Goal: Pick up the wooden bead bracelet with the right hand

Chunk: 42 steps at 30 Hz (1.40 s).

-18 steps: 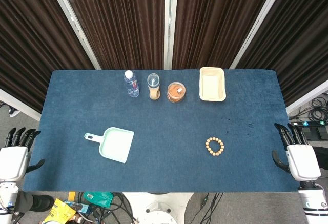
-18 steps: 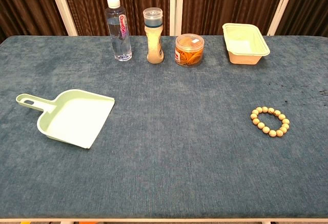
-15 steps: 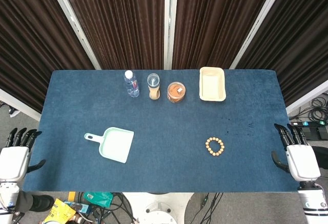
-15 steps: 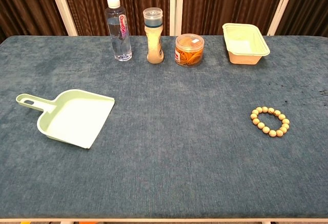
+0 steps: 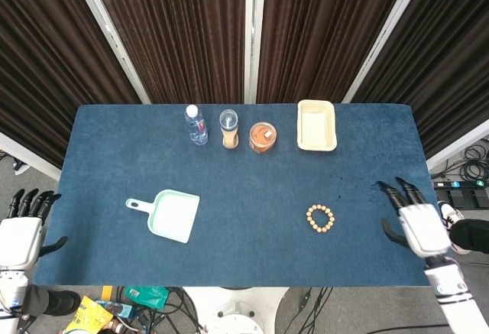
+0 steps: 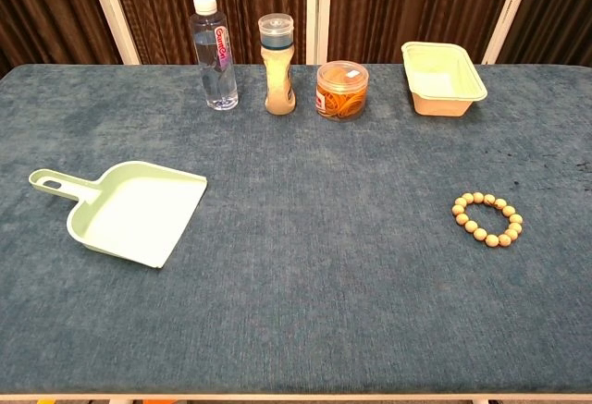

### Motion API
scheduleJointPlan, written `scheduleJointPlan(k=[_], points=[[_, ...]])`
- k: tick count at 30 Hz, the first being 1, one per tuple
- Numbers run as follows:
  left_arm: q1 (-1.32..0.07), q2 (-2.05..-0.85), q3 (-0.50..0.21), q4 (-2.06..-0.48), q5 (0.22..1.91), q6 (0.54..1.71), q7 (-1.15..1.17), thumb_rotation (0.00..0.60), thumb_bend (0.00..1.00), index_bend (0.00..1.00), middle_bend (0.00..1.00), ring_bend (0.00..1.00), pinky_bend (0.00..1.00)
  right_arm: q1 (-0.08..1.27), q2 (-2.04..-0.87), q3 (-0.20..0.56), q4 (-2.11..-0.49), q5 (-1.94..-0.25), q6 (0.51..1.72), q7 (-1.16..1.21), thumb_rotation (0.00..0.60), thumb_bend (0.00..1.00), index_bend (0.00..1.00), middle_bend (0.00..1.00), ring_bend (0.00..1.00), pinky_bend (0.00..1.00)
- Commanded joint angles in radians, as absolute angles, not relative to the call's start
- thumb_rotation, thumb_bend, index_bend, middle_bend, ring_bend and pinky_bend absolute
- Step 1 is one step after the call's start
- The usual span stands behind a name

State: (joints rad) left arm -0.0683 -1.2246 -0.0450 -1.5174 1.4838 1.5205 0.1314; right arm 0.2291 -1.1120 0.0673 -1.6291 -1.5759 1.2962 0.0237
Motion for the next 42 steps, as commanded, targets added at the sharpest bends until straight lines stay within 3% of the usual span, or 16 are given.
scheduleJointPlan(k=[1,3,7,10,19,28,42], points=[[-0.066,-1.221,-0.045,-1.52,1.481,1.52,0.129,0.6,0.0,0.19,0.17,0.07,0.02,0.381,-1.162,0.087,-1.575,-1.59,1.095,0.048,0.6,0.39,0.19,0.28,0.01,0.16],[-0.064,-1.218,-0.044,-1.523,1.481,1.523,0.127,0.6,0.0,0.19,0.17,0.07,0.02,0.446,-1.209,0.095,-1.528,-1.581,1.006,0.052,0.6,0.36,0.2,0.29,0.02,0.17],[-0.061,-1.213,-0.044,-1.525,1.479,1.525,0.126,0.6,0.0,0.19,0.17,0.07,0.02,0.536,-1.327,0.098,-1.402,-1.579,0.907,0.012,0.6,0.21,0.29,0.33,0.06,0.2],[-0.06,-1.209,-0.045,-1.528,1.473,1.522,0.125,0.6,0.0,0.19,0.17,0.07,0.02,0.581,-1.408,0.082,-1.318,-1.599,0.87,-0.03,0.6,0.2,0.32,0.35,0.07,0.21],[-0.061,-1.204,-0.049,-1.531,1.461,1.51,0.107,0.6,0.0,0.19,0.17,0.07,0.02,0.61,-1.579,0.022,-1.087,-1.682,0.948,-0.074,0.6,0.21,0.41,0.38,0.11,0.22],[-0.061,-1.208,-0.048,-1.521,1.457,1.502,0.088,0.6,0.0,0.19,0.17,0.07,0.02,0.603,-1.663,-0.025,-0.92,-1.73,1.049,-0.045,0.6,0.27,0.45,0.38,0.12,0.23],[-0.056,-1.21,-0.042,-1.502,1.453,1.49,0.047,0.6,0.0,0.19,0.17,0.07,0.02,0.591,-1.748,-0.078,-0.752,-1.76,1.131,-0.011,0.6,0.28,0.5,0.37,0.12,0.19]])
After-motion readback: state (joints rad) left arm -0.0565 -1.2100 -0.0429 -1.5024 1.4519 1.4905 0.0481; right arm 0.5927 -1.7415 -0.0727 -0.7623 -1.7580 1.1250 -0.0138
